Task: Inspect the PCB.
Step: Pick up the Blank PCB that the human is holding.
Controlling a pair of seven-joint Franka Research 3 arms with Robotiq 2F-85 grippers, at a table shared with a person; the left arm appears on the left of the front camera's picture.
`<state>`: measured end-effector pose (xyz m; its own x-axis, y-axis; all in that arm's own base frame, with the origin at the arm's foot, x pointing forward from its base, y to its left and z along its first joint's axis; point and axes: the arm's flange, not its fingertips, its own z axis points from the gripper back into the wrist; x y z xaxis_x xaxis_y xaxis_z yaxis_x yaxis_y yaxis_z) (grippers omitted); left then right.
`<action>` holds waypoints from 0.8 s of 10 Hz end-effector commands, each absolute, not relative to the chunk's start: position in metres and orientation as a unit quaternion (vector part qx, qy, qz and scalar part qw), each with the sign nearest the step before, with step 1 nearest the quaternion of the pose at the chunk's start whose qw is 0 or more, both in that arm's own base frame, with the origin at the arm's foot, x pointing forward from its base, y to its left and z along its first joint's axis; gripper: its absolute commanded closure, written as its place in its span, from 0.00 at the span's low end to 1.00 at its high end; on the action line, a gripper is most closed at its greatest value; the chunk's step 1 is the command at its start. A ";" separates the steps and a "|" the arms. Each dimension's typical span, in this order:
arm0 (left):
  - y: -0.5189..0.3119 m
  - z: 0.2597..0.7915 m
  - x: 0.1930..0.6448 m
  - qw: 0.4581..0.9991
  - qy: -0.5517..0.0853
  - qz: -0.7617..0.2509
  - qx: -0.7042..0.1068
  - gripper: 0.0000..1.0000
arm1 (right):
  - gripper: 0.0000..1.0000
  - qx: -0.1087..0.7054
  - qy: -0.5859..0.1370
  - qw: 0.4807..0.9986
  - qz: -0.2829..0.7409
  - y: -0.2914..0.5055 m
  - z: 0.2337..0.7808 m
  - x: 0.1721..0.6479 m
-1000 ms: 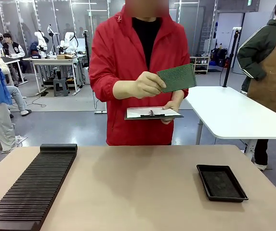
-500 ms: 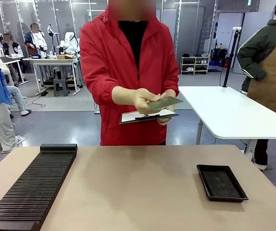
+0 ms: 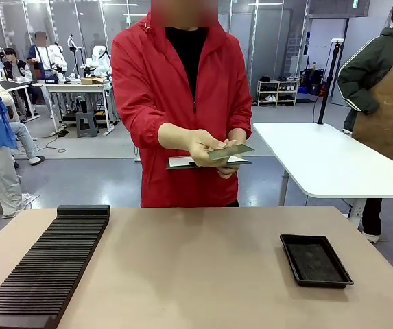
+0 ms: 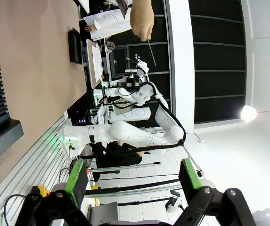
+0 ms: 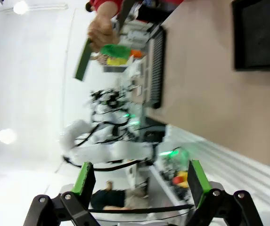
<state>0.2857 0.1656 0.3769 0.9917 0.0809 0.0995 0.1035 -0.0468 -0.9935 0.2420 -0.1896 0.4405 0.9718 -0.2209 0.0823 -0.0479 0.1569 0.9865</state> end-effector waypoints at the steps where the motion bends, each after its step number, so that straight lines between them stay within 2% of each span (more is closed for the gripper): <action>1: 0.166 0.382 0.287 0.696 -0.060 0.001 -0.716 0.00 | 0.00 0.659 -0.032 0.747 -0.082 -0.155 0.499 0.271; 4: 0.166 0.382 0.287 0.696 -0.060 0.001 -0.716 0.00 | 0.00 0.658 0.032 0.747 -0.092 -0.102 0.539 0.321; 8: 0.166 0.382 0.287 0.696 -0.060 0.001 -0.716 0.00 | 0.00 0.666 0.070 0.735 -0.104 -0.013 0.540 0.360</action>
